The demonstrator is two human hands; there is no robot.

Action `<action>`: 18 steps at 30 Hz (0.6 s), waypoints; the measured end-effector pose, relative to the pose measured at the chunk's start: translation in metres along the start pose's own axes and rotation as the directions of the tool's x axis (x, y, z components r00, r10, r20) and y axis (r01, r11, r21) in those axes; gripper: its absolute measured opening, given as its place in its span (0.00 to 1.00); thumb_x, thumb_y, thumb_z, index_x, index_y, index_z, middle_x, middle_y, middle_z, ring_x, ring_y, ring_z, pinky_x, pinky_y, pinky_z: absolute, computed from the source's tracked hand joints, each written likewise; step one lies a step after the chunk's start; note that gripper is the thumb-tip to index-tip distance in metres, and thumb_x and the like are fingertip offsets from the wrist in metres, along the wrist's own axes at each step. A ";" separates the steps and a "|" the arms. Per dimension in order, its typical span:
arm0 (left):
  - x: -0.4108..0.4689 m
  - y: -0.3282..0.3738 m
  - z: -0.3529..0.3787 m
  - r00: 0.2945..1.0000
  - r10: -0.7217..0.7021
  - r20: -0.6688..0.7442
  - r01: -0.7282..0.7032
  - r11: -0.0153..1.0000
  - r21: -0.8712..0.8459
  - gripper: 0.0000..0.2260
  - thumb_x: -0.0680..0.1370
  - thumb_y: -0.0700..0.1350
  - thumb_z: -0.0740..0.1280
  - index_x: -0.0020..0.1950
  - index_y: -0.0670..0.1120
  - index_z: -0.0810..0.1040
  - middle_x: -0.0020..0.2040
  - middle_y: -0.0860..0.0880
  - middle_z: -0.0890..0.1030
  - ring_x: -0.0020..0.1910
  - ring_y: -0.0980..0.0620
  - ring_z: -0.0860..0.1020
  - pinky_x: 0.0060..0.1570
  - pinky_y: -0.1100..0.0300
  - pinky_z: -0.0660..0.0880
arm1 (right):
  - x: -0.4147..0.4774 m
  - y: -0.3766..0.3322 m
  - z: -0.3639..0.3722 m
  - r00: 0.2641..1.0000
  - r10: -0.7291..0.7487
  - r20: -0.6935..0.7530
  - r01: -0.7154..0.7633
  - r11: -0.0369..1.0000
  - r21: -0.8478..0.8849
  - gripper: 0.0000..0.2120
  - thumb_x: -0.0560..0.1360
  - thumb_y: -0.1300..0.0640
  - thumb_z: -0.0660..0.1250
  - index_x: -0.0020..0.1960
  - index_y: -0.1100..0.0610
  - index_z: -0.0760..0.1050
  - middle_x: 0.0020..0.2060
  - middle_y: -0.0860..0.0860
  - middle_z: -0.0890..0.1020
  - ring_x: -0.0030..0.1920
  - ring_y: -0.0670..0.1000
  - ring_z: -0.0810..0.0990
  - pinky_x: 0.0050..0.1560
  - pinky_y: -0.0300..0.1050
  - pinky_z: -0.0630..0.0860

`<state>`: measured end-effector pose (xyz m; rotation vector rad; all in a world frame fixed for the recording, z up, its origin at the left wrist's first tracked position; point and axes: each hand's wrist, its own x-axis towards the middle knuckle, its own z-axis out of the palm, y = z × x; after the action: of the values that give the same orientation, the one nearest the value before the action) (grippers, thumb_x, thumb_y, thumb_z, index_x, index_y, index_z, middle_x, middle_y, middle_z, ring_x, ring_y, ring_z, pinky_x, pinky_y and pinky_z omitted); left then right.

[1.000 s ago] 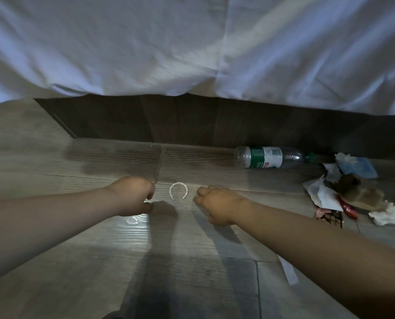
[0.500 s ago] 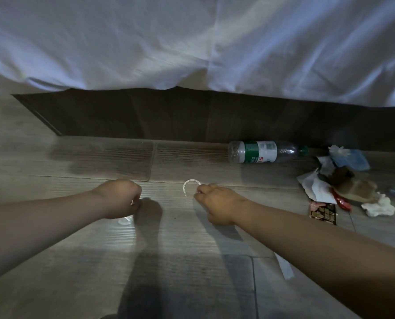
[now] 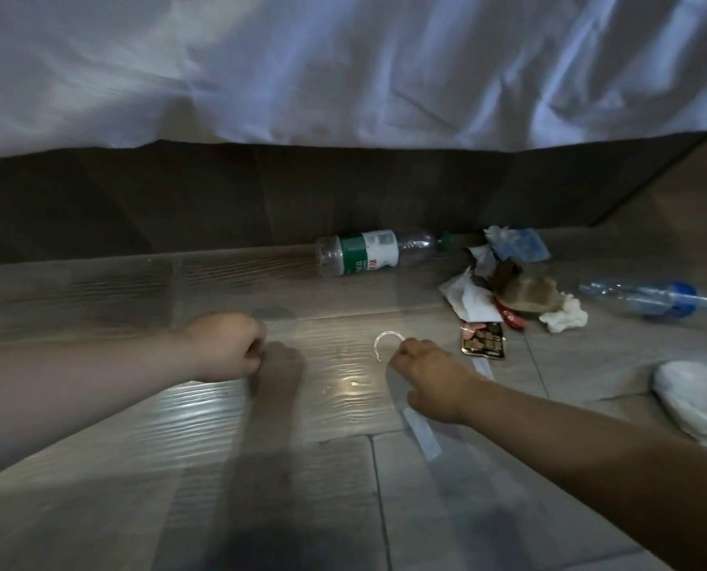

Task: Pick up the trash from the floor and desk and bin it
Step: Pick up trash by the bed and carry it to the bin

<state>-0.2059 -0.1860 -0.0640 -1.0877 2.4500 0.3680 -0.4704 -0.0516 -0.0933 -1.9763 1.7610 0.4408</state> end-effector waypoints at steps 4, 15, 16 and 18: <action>0.031 0.041 -0.017 0.996 0.048 -0.072 -0.052 0.997 -0.050 0.11 0.76 0.50 0.65 0.55 0.47 0.77 0.56 0.46 0.78 0.56 0.47 0.76 0.50 0.60 0.72 | -0.022 0.026 0.011 0.995 0.095 -0.025 -0.092 0.992 0.091 0.22 0.73 0.56 0.64 0.67 0.55 0.70 0.62 0.54 0.70 0.63 0.56 0.69 0.61 0.48 0.72; 0.101 0.121 -0.052 0.941 0.071 -0.330 -0.117 0.985 -0.124 0.25 0.73 0.51 0.68 0.67 0.45 0.67 0.69 0.45 0.63 0.67 0.42 0.64 0.64 0.50 0.68 | -0.054 0.072 0.025 0.903 0.350 -0.250 -0.249 0.899 0.361 0.17 0.75 0.55 0.64 0.63 0.56 0.74 0.61 0.55 0.74 0.61 0.55 0.73 0.55 0.45 0.72; 0.105 0.123 -0.050 0.944 0.069 -0.322 -0.110 0.988 -0.111 0.26 0.73 0.51 0.69 0.67 0.46 0.67 0.70 0.46 0.62 0.68 0.42 0.63 0.65 0.50 0.66 | -0.054 0.077 0.023 0.885 0.371 -0.281 -0.257 0.893 0.370 0.17 0.76 0.54 0.64 0.63 0.56 0.74 0.61 0.55 0.74 0.60 0.55 0.73 0.55 0.44 0.71; 0.111 0.125 -0.046 0.953 0.052 -0.299 -0.081 0.993 -0.087 0.28 0.72 0.52 0.69 0.68 0.46 0.65 0.72 0.45 0.60 0.70 0.42 0.61 0.67 0.49 0.64 | -0.053 0.089 0.019 0.864 0.408 -0.296 -0.282 0.878 0.387 0.17 0.75 0.54 0.65 0.63 0.57 0.73 0.62 0.55 0.73 0.61 0.55 0.72 0.55 0.43 0.71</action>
<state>-0.3789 -0.1933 -0.0695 -1.1770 2.7636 0.3736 -0.5644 -0.0036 -0.0929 -1.5702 2.2711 -0.1369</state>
